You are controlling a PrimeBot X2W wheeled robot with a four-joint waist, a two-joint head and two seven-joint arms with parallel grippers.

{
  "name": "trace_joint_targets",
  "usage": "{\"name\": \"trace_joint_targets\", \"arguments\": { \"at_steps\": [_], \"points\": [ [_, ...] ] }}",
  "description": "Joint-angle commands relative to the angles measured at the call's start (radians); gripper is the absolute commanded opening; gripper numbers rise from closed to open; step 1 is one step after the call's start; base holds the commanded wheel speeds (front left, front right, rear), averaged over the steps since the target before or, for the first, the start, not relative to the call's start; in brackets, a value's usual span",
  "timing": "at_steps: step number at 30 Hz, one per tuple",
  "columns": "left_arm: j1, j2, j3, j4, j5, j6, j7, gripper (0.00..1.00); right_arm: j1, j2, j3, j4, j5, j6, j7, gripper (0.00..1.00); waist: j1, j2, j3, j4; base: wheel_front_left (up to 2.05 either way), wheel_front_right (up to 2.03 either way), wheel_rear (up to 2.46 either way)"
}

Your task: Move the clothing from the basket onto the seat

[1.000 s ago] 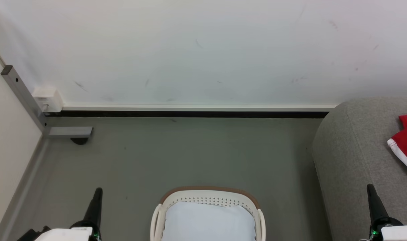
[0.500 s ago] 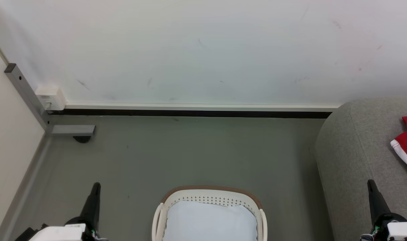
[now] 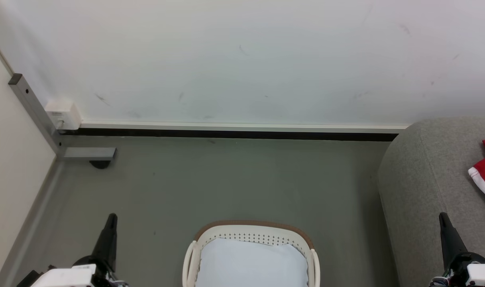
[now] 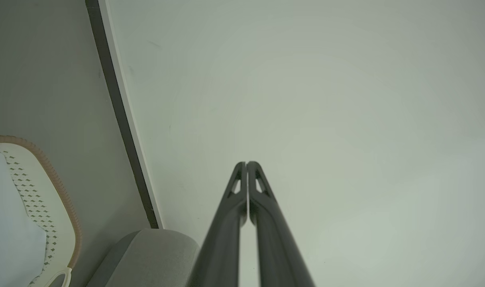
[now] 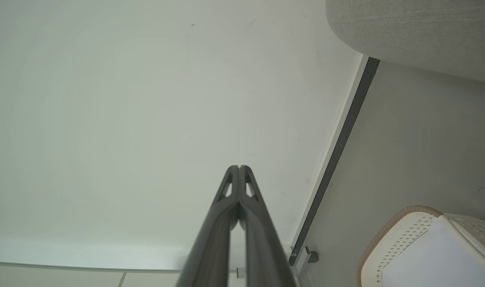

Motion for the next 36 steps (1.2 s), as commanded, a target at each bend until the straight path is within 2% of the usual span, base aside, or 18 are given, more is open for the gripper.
{"name": "trace_joint_targets", "arguments": {
  "at_steps": [1, 36],
  "points": [
    [-0.009, 0.007, 0.002, -0.004, -0.013, -0.001, 0.004, 0.00, -0.013, -0.008, -0.004, -0.006, 0.000, -0.002, 0.004, 0.00, 0.0000, 0.0000, 0.000, 0.000, 0.00, 0.00, 0.00],
    [-0.009, 0.007, 0.002, -0.004, -0.013, -0.001, 0.004, 0.00, -0.013, -0.008, -0.004, -0.005, 0.000, -0.002, 0.004, 0.00, 0.0000, 0.0000, 0.000, 0.000, 0.00, 0.00, 0.00]
  ]
}}
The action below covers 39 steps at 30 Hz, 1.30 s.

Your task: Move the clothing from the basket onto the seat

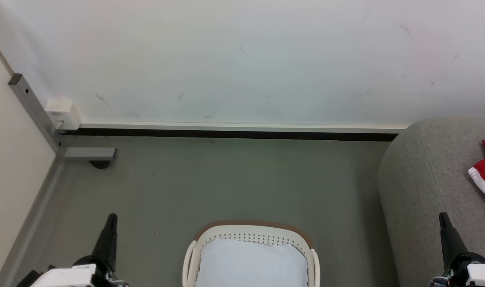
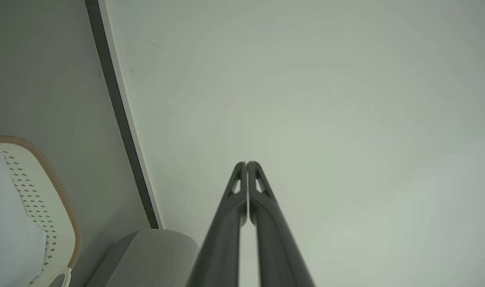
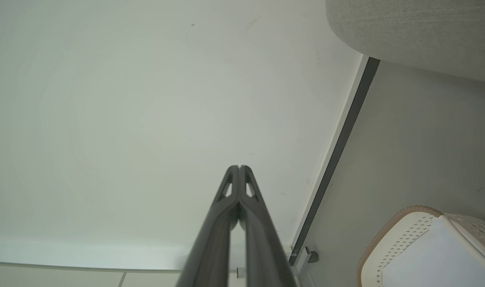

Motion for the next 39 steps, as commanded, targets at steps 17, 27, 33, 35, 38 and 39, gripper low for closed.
{"name": "trace_joint_targets", "arguments": {
  "at_steps": [17, 27, 33, 35, 38, 39],
  "points": [
    [-0.008, 0.007, 0.002, -0.004, -0.013, -0.001, 0.004, 0.00, -0.013, -0.008, -0.004, -0.005, 0.000, -0.002, 0.004, 0.00, 0.0000, -0.0001, 0.000, 0.000, 0.00, 0.00, 0.00],
    [-0.008, 0.007, 0.002, -0.004, -0.013, -0.001, 0.004, 0.00, -0.013, -0.008, -0.004, -0.005, 0.000, -0.002, 0.004, 0.00, 0.0000, -0.0001, 0.000, 0.000, 0.00, 0.00, 0.00],
    [-0.008, 0.007, 0.002, -0.004, -0.013, -0.001, 0.004, 0.00, -0.013, -0.008, -0.004, -0.005, 0.000, -0.002, 0.004, 0.00, 0.0000, -0.0001, 0.000, 0.000, 0.00, 0.00, 0.00],
    [-0.008, 0.007, 0.002, -0.004, -0.013, -0.001, 0.004, 0.00, -0.013, -0.008, -0.004, -0.005, 0.000, -0.002, 0.004, 0.00, 0.0000, -0.0001, 0.000, 0.000, 0.00, 0.00, 0.00],
    [-0.008, 0.007, 0.002, -0.004, -0.013, -0.001, 0.004, 0.00, -0.013, -0.008, -0.004, -0.005, 0.000, -0.002, 0.004, 0.00, 0.0000, -0.0001, 0.000, 0.000, 0.00, 0.00, 0.00],
    [-0.008, 0.007, 0.002, -0.004, -0.013, -0.001, 0.004, 0.00, -0.013, -0.008, -0.004, -0.005, 0.000, -0.002, 0.004, 0.00, 0.0000, -0.0001, 0.000, 0.000, 0.00, 0.00, 0.00]
  ]
}}
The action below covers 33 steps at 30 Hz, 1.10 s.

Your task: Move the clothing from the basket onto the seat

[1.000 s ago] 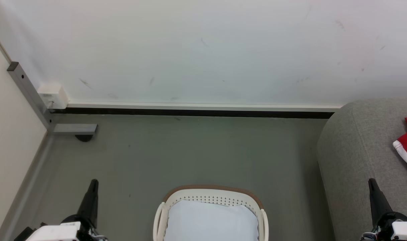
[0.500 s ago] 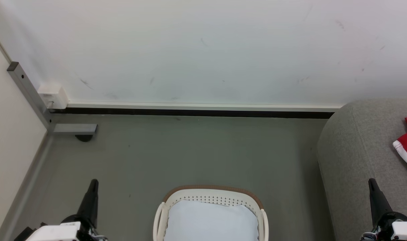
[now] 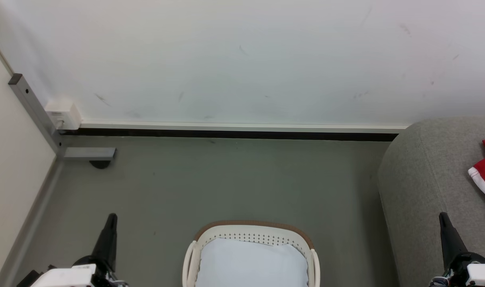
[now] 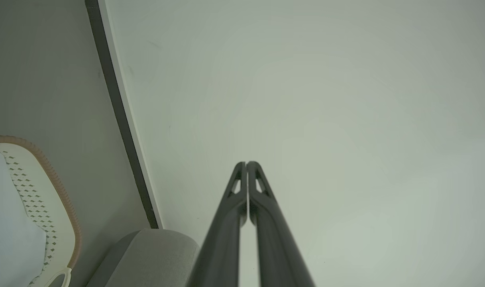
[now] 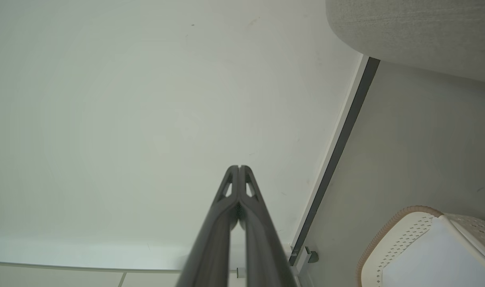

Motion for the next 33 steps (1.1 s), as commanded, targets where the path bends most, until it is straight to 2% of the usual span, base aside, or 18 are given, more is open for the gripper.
{"name": "trace_joint_targets", "arguments": {
  "at_steps": [1, 33],
  "points": [
    [-0.008, 0.007, 0.002, -0.003, -0.013, -0.001, 0.004, 0.00, -0.013, -0.008, -0.004, -0.005, 0.000, -0.002, 0.004, 0.00, 0.0000, 0.0000, 0.000, 0.000, 0.00, 0.00, 0.00],
    [-0.008, 0.007, 0.002, -0.004, -0.014, -0.001, 0.004, 0.00, -0.013, -0.008, -0.004, -0.005, 0.000, -0.002, 0.004, 0.00, 0.0000, 0.0000, 0.000, 0.000, 0.00, 0.00, 0.00]
  ]
}}
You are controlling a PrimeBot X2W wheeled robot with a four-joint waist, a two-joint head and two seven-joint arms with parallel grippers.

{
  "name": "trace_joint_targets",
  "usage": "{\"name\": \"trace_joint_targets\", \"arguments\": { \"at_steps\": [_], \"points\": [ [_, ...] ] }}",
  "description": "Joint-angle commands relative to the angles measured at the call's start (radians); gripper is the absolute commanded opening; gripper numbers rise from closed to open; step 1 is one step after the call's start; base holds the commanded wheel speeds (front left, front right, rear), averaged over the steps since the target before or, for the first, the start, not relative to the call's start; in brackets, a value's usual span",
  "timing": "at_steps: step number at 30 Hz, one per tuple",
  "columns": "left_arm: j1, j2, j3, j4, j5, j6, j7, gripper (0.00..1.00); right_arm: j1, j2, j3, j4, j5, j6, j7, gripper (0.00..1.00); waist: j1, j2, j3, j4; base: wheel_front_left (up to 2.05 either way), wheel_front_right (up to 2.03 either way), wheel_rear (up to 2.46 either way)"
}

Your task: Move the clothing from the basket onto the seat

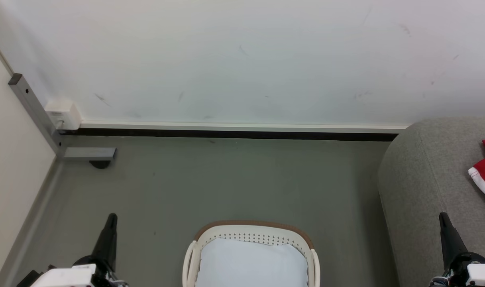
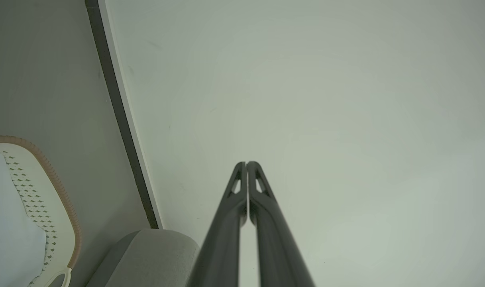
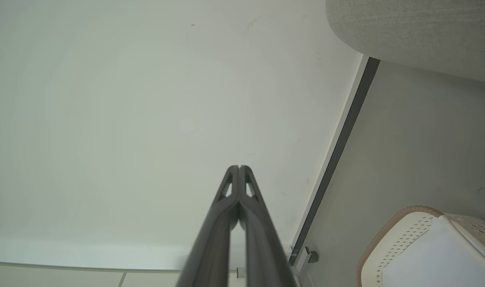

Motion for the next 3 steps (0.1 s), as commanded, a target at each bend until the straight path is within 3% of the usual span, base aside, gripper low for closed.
{"name": "trace_joint_targets", "arguments": {
  "at_steps": [1, 3],
  "points": [
    [-0.008, 0.007, 0.002, -0.004, -0.014, -0.001, 0.004, 0.00, -0.013, -0.008, -0.004, -0.005, 0.000, -0.002, 0.004, 0.00, 0.0000, 0.0000, 0.000, 0.000, 0.00, 0.00, 0.00],
    [-0.008, 0.007, 0.002, -0.004, -0.014, -0.001, 0.004, 0.00, -0.013, -0.008, -0.004, -0.005, 0.000, -0.002, 0.004, 0.00, 0.0000, 0.0000, 0.000, 0.000, 0.00, 0.00, 0.00]
  ]
}}
